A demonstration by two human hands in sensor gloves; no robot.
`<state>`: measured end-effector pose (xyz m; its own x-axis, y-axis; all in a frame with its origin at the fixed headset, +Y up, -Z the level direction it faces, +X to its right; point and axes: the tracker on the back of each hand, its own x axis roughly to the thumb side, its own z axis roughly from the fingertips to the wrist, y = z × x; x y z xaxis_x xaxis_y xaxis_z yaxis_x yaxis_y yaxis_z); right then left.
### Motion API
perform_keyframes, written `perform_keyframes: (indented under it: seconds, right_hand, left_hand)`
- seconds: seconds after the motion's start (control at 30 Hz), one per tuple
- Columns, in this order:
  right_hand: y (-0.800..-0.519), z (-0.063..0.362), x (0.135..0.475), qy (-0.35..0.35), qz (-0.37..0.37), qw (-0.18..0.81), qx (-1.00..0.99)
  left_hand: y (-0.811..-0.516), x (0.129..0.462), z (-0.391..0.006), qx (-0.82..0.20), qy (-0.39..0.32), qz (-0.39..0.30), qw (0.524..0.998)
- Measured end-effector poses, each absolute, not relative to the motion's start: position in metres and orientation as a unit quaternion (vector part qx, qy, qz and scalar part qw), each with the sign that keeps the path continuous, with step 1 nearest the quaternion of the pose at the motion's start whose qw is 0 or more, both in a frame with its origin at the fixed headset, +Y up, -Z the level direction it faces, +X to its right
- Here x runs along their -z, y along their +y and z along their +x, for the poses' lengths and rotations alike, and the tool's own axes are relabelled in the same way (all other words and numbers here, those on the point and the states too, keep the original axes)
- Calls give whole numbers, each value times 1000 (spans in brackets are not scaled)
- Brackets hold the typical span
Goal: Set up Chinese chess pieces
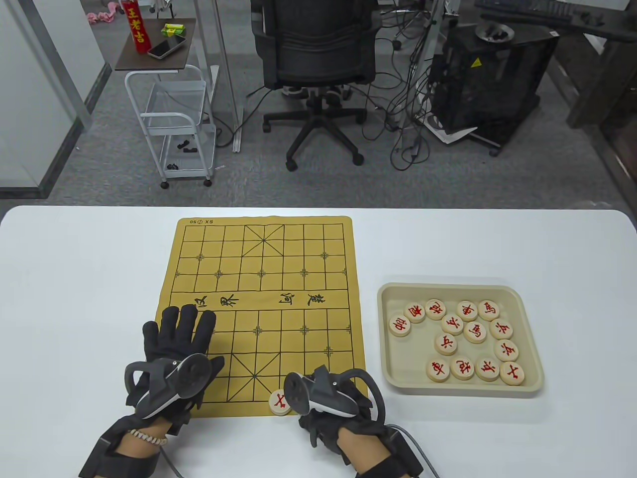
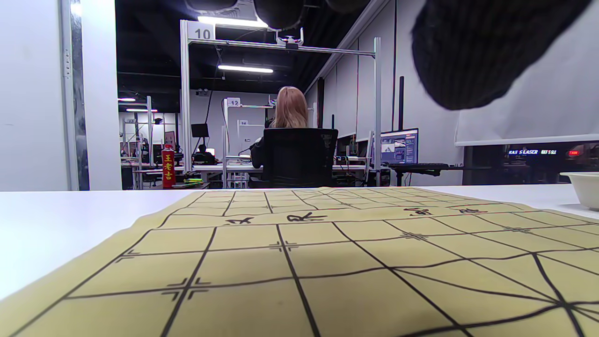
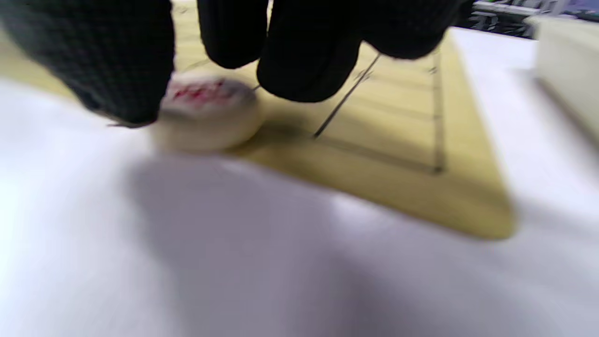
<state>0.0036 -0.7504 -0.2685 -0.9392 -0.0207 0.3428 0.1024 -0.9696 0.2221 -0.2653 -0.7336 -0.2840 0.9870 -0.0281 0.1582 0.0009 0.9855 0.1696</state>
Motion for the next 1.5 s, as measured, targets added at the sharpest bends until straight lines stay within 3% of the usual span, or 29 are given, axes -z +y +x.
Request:
perform_keyframes:
  seconds: [0.1,0.23,0.4,0.53,0.63,0.93,1.1,1.27,1.5]
  right_hand:
    - [-716,45,281,-47,-58,29,997]
    - [-694,110,300,-21,94,51,994]
    - [-715,166,314,-106,179,80,975]
    - [-741,185,317,-148,198,81,966]
    - [-747,190,319,-140,217,52,965]
    - [-760,183,330,-149,231,119,954]
    - [-761,186,328,-111,210,119,964]
    - [-745,179,319,-63,186,99,976]
    - [-717,129,289,3,40,44,998]
  left_hand:
    - [-734,284,-265,7,-80,85,993]
    - [-734,284,-264,9,-80,83,993]
    - [-734,284,-264,10,-82,83,993]
    - [-735,285,-264,10,-81,81,993]
    - [-735,284,-264,11,-81,80,993]
    - [-735,284,-263,13,-81,78,994]
    - [-735,284,-263,12,-82,77,994]
    - [-735,285,-264,10,-80,77,994]
    - [-736,285,-264,13,-80,77,994]
